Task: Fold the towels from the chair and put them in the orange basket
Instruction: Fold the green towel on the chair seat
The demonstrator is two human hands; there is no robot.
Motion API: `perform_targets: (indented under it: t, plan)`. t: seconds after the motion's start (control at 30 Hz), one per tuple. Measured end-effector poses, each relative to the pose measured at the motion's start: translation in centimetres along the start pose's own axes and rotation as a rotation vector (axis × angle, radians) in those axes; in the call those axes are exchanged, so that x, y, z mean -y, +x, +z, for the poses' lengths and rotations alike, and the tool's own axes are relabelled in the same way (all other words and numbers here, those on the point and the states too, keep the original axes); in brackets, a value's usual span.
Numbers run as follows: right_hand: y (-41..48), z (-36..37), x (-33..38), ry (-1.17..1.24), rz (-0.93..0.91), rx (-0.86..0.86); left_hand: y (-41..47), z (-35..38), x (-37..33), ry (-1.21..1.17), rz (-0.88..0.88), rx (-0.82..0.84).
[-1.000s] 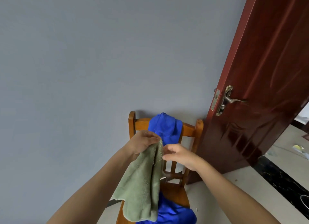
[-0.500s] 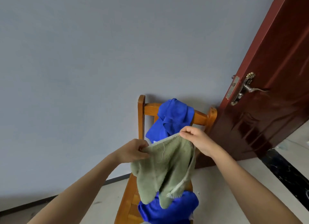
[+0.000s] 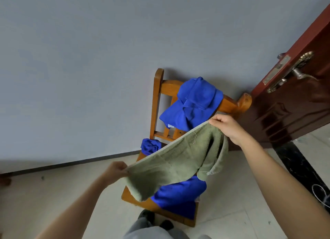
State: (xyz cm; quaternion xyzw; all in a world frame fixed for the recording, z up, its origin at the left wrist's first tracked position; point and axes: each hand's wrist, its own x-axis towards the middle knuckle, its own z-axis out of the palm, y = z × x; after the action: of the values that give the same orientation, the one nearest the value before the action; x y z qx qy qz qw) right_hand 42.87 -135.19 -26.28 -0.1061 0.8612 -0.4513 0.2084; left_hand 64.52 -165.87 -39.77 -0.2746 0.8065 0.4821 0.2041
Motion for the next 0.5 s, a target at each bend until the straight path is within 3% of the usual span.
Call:
perform_targets:
  t: [0.1, 0.17, 0.3, 0.37, 0.43, 0.5]
  plan:
    - [2.9, 4.2, -3.7, -0.298, 0.072, -0.053, -1.7, 0.7, 1.0, -0.210, -0.129, -0.047]
    - [2.7, 8.9, -5.6, -0.437, 0.101, 0.034, -2.4, 1.7, 0.5, -0.330, -0.220, -0.098]
    - [-2.2, 19.5, -8.7, -0.361, 0.198, 0.487, -2.1, 4.1, -0.6, -0.660, -0.485, -0.222]
    - [-5.7, 24.3, -10.2, -0.328, 0.226, 0.646, -2.2, 4.2, -1.6, -0.956, -0.651, -0.142]
    - [-8.4, 27.7, -11.3, -0.300, 0.233, 0.712, -2.7, 3.7, -2.6, -1.203, -0.747, -0.041]
    - [-10.5, 30.3, -11.6, -0.279, 0.238, 0.649, -3.5, 3.2, -2.9, -1.337, -0.768, 0.002]
